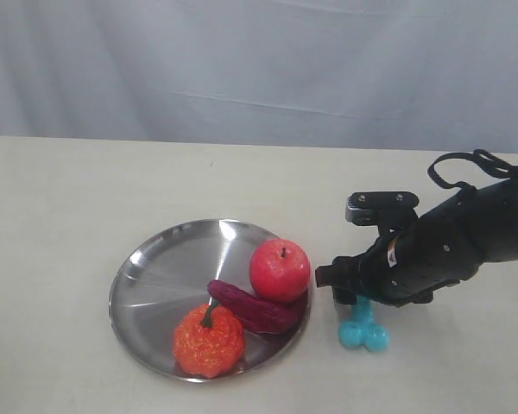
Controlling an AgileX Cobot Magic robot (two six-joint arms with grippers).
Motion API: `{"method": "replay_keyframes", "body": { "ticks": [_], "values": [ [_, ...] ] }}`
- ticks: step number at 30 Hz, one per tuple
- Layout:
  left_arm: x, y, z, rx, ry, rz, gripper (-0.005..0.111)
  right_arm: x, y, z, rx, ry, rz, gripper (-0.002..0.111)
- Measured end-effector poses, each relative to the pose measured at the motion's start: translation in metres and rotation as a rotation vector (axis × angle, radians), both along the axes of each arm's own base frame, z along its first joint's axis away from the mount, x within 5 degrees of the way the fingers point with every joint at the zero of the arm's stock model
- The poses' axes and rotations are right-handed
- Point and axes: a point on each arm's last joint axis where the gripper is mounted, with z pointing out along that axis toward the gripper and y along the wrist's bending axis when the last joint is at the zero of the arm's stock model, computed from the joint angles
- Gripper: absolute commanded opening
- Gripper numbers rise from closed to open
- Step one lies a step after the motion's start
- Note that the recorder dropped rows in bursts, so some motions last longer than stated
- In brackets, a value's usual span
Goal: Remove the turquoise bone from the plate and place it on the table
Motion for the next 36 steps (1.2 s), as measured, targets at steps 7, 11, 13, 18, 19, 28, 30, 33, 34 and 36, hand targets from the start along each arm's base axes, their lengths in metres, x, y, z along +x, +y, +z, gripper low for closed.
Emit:
{"method": "replay_keyframes", "body": {
  "ticks": [7, 11, 13, 18, 19, 28, 30, 33, 34, 36],
  "values": [
    [0.000, 0.000, 0.000, 0.000, 0.000, 0.000, 0.000, -0.005, -0.001, 0.033, -0.007, -0.066, -0.006, 0.072],
    [0.000, 0.000, 0.000, 0.000, 0.000, 0.000, 0.000, -0.017, -0.002, 0.082, -0.020, -0.153, -0.021, 0.069],
    [0.000, 0.000, 0.000, 0.000, 0.000, 0.000, 0.000, -0.026, -0.004, 0.110, -0.032, -0.180, -0.037, 0.067],
    [0.000, 0.000, 0.000, 0.000, 0.000, 0.000, 0.000, -0.071, -0.009, 0.185, -0.077, -0.221, -0.070, 0.067],
    [0.000, 0.000, 0.000, 0.000, 0.000, 0.000, 0.000, -0.083, -0.010, 0.197, -0.093, -0.229, -0.071, 0.067],
    [0.000, 0.000, 0.000, 0.000, 0.000, 0.000, 0.000, -0.208, -0.014, 0.262, -0.133, -0.329, -0.098, 0.067],
    [0.000, 0.000, 0.000, 0.000, 0.000, 0.000, 0.000, -0.235, -0.012, 0.268, -0.103, -0.365, -0.106, 0.067],
    [0.000, 0.000, 0.000, 0.000, 0.000, 0.000, 0.000, -0.274, -0.009, 0.274, -0.049, -0.445, -0.106, 0.067],
    [0.000, 0.000, 0.000, 0.000, 0.000, 0.000, 0.000, -0.286, -0.007, 0.275, -0.027, -0.479, -0.101, 0.067],
    [0.000, 0.000, 0.000, 0.000, 0.000, 0.000, 0.000, -0.307, -0.004, 0.277, 0.013, -0.548, -0.087, 0.067]
  ]
}}
